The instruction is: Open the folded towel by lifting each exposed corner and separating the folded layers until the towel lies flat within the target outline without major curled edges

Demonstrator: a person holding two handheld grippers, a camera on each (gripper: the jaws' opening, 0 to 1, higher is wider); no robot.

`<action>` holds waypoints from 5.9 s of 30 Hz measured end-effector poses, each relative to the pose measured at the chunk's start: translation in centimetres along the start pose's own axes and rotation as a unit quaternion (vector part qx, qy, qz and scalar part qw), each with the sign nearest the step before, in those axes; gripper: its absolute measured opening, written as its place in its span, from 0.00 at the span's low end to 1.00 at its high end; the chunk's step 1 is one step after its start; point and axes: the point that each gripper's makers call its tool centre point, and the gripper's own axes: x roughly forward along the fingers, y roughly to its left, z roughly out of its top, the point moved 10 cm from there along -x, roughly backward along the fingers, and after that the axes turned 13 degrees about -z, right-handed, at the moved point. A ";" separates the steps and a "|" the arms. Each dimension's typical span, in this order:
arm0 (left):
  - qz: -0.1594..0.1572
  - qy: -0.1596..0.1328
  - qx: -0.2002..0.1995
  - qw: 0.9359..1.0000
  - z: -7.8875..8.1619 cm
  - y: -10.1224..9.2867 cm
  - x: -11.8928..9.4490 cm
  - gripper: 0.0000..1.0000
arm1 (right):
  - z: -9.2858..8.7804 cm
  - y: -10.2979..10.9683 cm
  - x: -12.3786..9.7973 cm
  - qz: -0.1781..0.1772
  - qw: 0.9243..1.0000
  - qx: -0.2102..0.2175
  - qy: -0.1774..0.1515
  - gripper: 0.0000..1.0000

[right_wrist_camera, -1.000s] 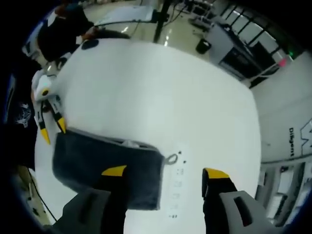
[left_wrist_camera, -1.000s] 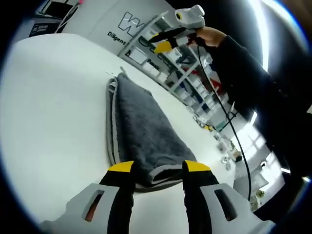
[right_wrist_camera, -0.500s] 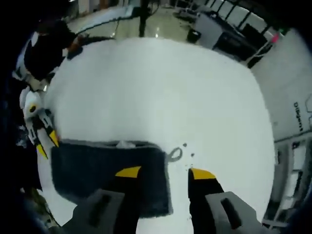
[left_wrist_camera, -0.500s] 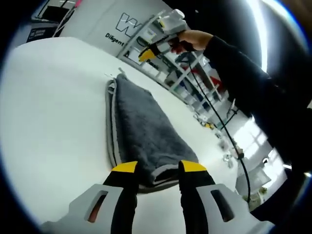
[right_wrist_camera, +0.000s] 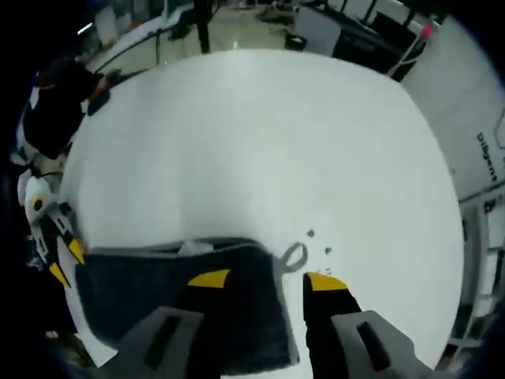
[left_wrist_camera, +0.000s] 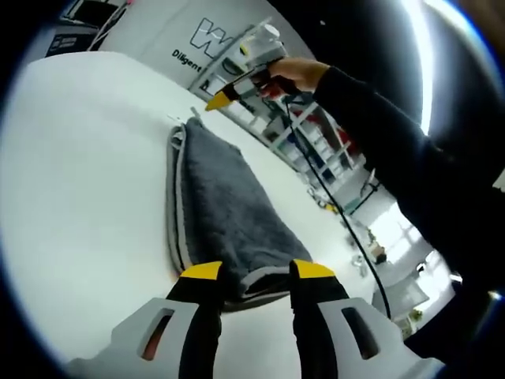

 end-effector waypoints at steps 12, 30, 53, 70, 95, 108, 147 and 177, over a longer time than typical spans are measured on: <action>-0.028 -0.012 -0.033 0.999 0.0 -0.1 0.0 0.37 | -0.5 -0.4 1.3 -0.003 1.000 0.013 0.012 0.33; -0.033 -0.023 -0.066 0.997 -0.1 0.5 -0.1 0.29 | -0.1 -0.4 3.6 -0.007 1.000 -0.012 0.001 0.32; -0.021 -0.023 -0.037 0.999 -0.1 0.8 -0.1 0.09 | 0.5 -1.1 4.8 -0.019 0.997 -0.078 0.007 0.05; -0.033 -0.028 -0.019 0.999 0.1 0.4 0.0 0.05 | 0.5 -1.0 4.6 -0.024 0.996 -0.090 0.005 0.02; -0.051 -0.037 -0.006 0.998 0.4 -0.6 0.1 0.04 | 0.3 -0.9 3.4 -0.036 0.996 -0.084 -0.005 0.02; -0.064 -0.036 0.002 0.997 0.5 -1.7 0.4 0.04 | 0.0 -0.6 1.5 -0.045 0.996 -0.079 -0.013 0.02; -0.105 -0.020 0.054 0.993 1.7 -5.8 2.7 0.04 | -3.4 -0.8 -3.7 -0.079 0.995 -0.047 -0.034 0.03; -0.128 -0.006 0.074 0.989 0.9 -8.8 5.6 0.04 | -7.4 -2.3 -6.2 -0.101 0.994 -0.037 -0.033 0.03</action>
